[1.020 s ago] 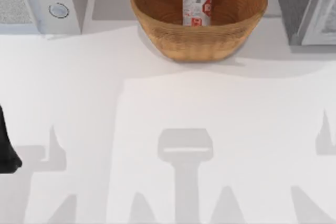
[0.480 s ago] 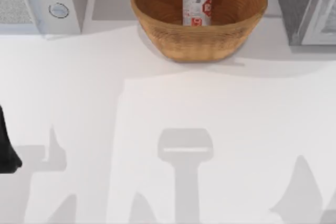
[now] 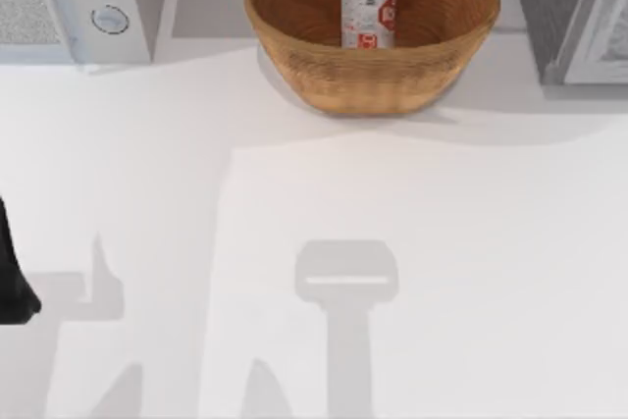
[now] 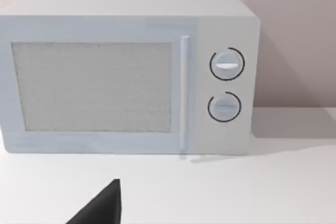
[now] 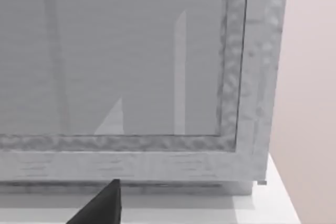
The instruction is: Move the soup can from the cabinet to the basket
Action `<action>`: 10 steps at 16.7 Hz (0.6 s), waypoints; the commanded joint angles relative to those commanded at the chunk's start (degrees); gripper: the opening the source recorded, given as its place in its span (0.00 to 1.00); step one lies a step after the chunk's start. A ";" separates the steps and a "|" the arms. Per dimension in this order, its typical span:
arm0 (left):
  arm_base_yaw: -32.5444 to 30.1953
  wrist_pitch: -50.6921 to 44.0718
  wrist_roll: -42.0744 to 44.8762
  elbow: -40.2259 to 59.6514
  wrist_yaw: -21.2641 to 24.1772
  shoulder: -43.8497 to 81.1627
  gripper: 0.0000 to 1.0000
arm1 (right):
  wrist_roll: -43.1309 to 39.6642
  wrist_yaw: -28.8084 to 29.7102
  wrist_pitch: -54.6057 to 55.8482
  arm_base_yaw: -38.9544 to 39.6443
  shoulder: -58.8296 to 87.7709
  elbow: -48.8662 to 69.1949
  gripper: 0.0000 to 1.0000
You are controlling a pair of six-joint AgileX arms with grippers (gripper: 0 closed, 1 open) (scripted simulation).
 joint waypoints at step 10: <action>0.00 0.00 0.00 0.00 0.00 0.00 1.00 | -0.12 -0.67 -5.61 -0.61 -0.10 5.57 1.00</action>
